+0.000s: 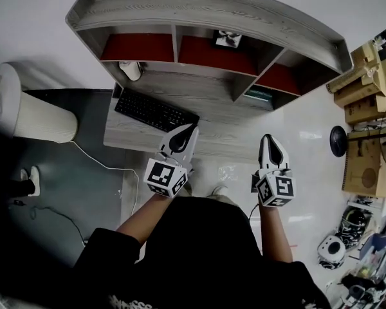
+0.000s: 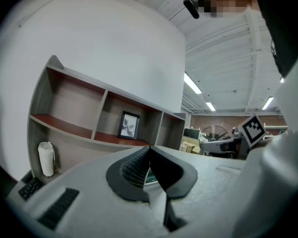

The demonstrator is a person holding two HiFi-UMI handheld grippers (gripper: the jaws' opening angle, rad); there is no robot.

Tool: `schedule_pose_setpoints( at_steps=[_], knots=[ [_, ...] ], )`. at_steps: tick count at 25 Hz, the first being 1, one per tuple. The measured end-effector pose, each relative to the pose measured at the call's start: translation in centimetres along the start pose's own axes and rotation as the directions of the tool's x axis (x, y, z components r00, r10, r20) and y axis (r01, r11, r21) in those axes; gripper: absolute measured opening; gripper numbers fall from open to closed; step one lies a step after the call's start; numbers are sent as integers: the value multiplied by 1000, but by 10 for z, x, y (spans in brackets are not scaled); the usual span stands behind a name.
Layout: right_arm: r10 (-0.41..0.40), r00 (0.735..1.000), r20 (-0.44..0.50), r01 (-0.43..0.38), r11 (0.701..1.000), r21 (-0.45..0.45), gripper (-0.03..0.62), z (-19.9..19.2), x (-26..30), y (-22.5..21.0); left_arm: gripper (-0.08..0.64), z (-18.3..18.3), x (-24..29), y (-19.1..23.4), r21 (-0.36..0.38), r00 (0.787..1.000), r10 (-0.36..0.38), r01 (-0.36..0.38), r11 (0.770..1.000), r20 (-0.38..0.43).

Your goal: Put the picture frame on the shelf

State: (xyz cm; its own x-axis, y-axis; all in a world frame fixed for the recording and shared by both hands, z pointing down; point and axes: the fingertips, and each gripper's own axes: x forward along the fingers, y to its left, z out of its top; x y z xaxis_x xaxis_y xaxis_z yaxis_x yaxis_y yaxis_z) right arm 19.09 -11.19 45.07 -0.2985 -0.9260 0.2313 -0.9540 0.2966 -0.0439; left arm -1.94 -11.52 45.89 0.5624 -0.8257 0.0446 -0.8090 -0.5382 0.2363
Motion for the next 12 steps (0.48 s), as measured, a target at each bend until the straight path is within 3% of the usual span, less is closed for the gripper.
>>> schedule_pose_setpoints(
  at_steps=[3,12],
  knots=[
    [16,1000,23,-15,999,-31,21,5,-5,-14,17,-2,2,-18,28,1000,29,-29,999,3],
    [35,999,17,-35,999,-9,15,-3,-22,-52,17,-7,14,-48,88,997,80,-79,993,-11]
  ],
)
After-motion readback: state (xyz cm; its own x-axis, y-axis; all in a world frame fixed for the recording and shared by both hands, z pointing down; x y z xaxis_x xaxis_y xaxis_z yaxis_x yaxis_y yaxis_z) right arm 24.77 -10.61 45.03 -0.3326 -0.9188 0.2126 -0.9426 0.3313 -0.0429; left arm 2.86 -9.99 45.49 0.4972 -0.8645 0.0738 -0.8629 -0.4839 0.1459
